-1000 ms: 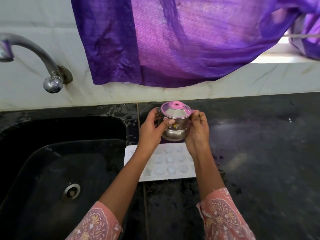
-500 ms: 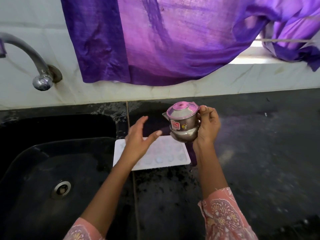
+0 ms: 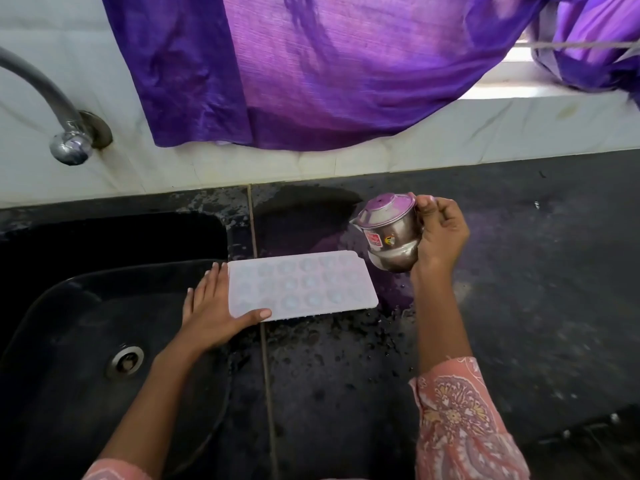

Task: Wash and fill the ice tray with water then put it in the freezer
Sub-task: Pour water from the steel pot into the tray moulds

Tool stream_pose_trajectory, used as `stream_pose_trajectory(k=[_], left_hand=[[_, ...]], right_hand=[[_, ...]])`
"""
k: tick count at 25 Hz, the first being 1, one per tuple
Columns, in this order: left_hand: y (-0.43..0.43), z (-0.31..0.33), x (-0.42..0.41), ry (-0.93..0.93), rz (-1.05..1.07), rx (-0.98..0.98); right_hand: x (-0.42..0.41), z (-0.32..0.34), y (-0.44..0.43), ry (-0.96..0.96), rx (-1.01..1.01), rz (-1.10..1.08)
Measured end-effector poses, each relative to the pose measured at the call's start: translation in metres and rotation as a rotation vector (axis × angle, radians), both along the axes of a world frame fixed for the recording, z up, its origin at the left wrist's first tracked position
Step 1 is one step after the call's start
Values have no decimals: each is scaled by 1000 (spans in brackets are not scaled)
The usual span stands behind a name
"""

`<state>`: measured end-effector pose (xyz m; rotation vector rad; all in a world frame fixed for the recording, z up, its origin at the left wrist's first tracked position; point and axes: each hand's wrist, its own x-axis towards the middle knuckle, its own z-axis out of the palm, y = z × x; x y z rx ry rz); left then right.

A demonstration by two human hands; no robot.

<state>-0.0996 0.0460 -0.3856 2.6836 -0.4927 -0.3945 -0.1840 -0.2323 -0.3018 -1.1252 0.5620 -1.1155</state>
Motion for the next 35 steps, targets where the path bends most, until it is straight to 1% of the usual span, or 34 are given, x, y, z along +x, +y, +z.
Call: stream_pose_trajectory(k=[7, 13, 17, 23, 28, 35], left_hand=[[-7, -7, -1, 5, -24, -19], [-9, -9, -1, 32, 8, -117], [-8, -15, 3, -15, 10, -201], [-7, -17, 2, -20, 8, -228], [-7, -18, 2, -3, 17, -228], [-5, -22, 3, 2, 25, -233]], right_hand=[[-4, -15, -9, 75, -34, 0], [-6, -19, -11, 166, -77, -12], [-6, -19, -10, 202, -116, -5], [-5, -18, -10, 201, -154, 5], [-3, -19, -7, 237, -194, 2], [-3, -17, -5, 224, -175, 0]])
